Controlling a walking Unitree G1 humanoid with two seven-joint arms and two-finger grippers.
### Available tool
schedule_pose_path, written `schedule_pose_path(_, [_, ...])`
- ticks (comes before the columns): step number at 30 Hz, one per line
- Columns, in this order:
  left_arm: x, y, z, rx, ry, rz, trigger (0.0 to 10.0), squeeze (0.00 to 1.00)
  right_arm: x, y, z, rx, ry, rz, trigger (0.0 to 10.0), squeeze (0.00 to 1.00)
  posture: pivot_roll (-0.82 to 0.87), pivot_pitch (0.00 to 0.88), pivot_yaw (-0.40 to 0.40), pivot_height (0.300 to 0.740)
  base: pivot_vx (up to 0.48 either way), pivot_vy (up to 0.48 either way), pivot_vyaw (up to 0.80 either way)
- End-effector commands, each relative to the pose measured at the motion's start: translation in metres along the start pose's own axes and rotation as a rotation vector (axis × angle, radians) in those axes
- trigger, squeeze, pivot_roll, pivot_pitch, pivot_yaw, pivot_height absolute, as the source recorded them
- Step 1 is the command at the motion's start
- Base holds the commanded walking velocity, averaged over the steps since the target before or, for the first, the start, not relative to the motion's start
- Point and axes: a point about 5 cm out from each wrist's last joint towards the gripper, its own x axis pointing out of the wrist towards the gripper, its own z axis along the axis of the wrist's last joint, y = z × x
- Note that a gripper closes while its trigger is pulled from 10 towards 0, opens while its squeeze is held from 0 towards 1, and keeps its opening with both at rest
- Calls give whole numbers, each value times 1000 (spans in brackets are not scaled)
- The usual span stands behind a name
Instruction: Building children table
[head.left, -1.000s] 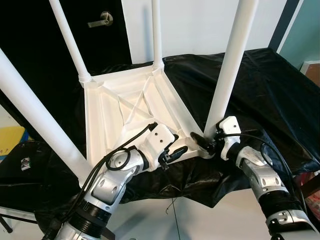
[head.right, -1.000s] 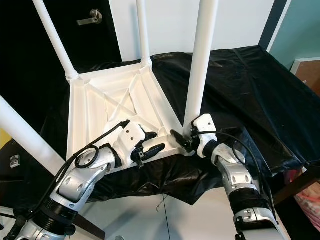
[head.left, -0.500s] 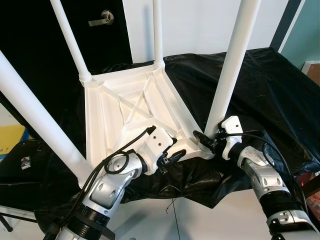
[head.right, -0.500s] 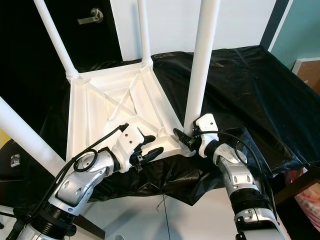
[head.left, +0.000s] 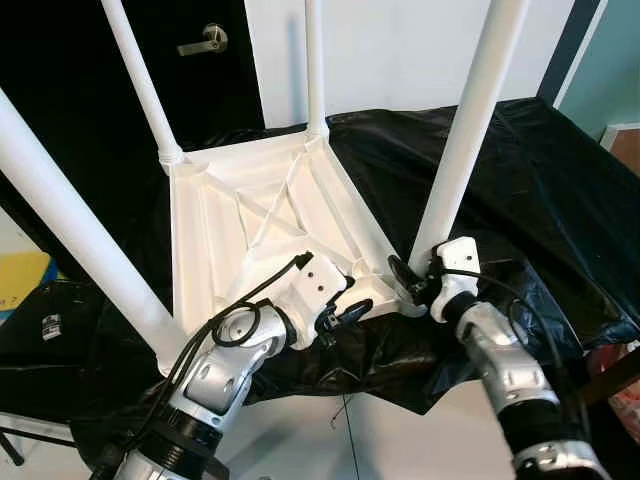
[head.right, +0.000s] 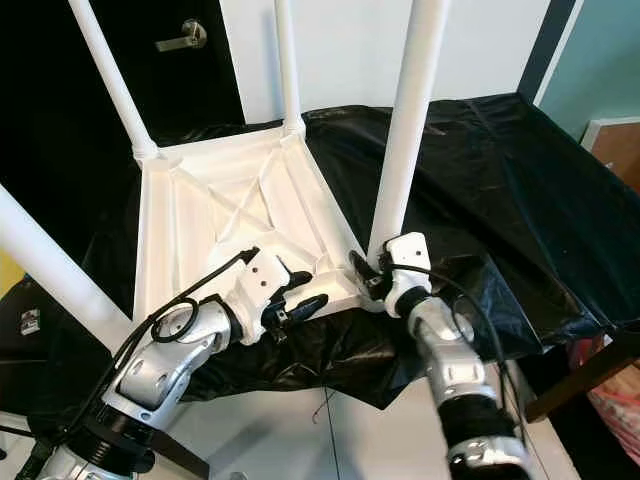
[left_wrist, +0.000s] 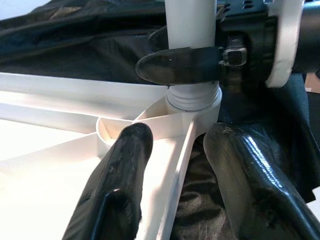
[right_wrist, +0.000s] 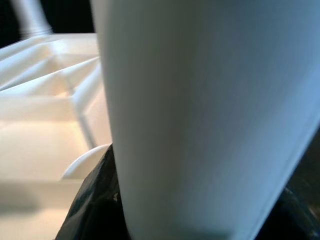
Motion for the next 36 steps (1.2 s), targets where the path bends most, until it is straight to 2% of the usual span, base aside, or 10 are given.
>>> schedule_pose_path(1, [-2,4,-2,15,12,23,10000,0,-4,3,-17,36,93,-91,10000,0,24,0,24,740,0,0,0])
schedule_pose_path(2, [-2,4,-2,15,12,23,10000,0,-4,3,-17,36,93,-91,10000,0,24,0,24,740,0,0,0])
schedule_pose_path(3, [-1,4,-2,19,6,32,10000,0,-5,10,-20,74,109,-193,10000,0,30,0,12,740,0,0,0])
schedule_pose_path(5, [-1,4,-2,19,3,35,10000,0,-5,13,-21,84,112,-221,10000,0,30,0,12,740,0,0,0])
schedule_pose_path(7, [0,4,-2,23,0,47,10000,0,-4,33,-19,108,99,-182,10000,0,32,0,5,740,0,0,0])
schedule_pose_path(10, [1,4,-2,29,0,61,10000,0,-2,44,-14,100,67,-124,10000,0,27,0,3,740,0,0,0])
schedule_pose_path(24, [2,8,-2,70,-16,139,10000,0,-3,41,-12,85,88,-135,10000,0,26,0,-19,740,0,0,0])
schedule_pose_path(27, [2,8,-2,70,-22,150,10000,0,-2,39,-7,43,68,-129,10000,0,25,0,-23,740,0,0,0])
schedule_pose_path(28, [2,8,-4,71,-17,155,10000,0,-2,36,-3,19,43,-115,10000,1000,24,0,-24,740,0,0,0])
schedule_pose_path(36, [-1,8,-8,71,-13,159,10000,0,-8,22,9,26,-41,5,10000,1000,22,0,-26,740,0,0,0])
